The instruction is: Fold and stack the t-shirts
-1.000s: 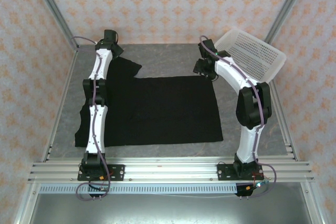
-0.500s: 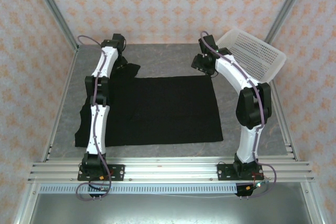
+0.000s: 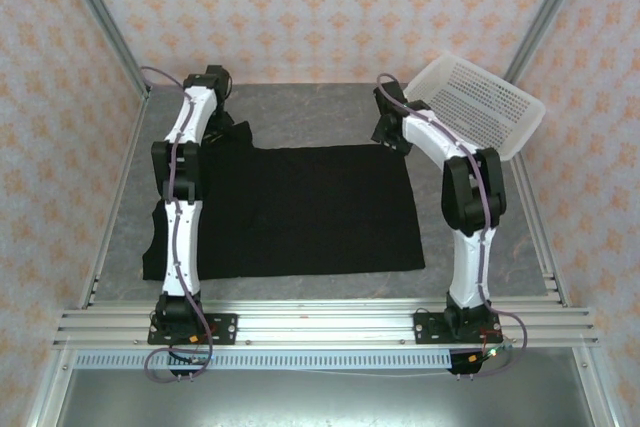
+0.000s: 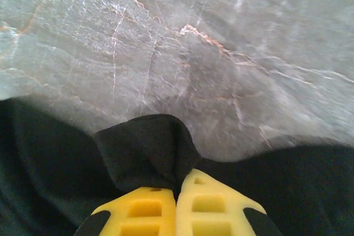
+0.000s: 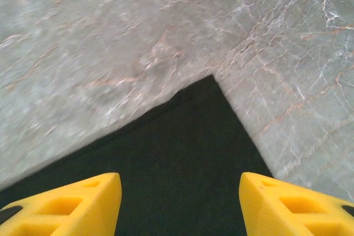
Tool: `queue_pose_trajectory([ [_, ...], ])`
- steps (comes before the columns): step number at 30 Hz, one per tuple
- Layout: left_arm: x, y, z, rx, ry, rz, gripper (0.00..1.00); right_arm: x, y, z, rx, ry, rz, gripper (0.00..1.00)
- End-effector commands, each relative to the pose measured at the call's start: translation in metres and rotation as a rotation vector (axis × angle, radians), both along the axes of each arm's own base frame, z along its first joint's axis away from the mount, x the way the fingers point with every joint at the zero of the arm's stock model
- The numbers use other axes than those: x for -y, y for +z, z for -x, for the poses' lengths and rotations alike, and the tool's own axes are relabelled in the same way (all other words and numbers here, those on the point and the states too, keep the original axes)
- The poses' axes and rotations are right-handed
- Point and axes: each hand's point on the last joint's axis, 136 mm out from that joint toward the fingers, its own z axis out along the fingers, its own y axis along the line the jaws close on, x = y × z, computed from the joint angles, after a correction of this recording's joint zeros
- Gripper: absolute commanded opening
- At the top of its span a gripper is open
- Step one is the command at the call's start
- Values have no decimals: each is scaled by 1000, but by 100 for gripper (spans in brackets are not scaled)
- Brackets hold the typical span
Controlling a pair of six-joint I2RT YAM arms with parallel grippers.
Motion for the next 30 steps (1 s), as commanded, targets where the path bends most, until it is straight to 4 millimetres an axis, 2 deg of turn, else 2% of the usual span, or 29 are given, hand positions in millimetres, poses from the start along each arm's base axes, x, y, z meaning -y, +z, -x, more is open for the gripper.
queue_pose_trajectory([
  [1,12,54,-2,100,-21,-5,0,23,-14,-21,30,-116,54,59],
  [5,20,57,1,102,-34,30,0,30,-27,-35,33,-115,94,58],
  [11,27,69,6,104,-77,32,0,31,-42,-50,26,-89,63,58],
  [15,28,69,11,85,-91,34,0,27,-58,-50,-18,-78,39,54],
  [21,26,74,11,89,-97,22,0,28,-80,-36,-75,-103,32,46],
  [24,27,77,11,97,-92,24,0,35,-84,-31,-99,-105,65,34],
  [26,27,80,12,103,-90,24,0,39,-82,-32,-97,-101,71,23],
  [28,27,86,13,113,-91,21,0,41,-74,-35,-76,-100,78,11],
  [30,27,92,13,123,-91,17,0,42,-60,-40,-45,-98,84,3],
])
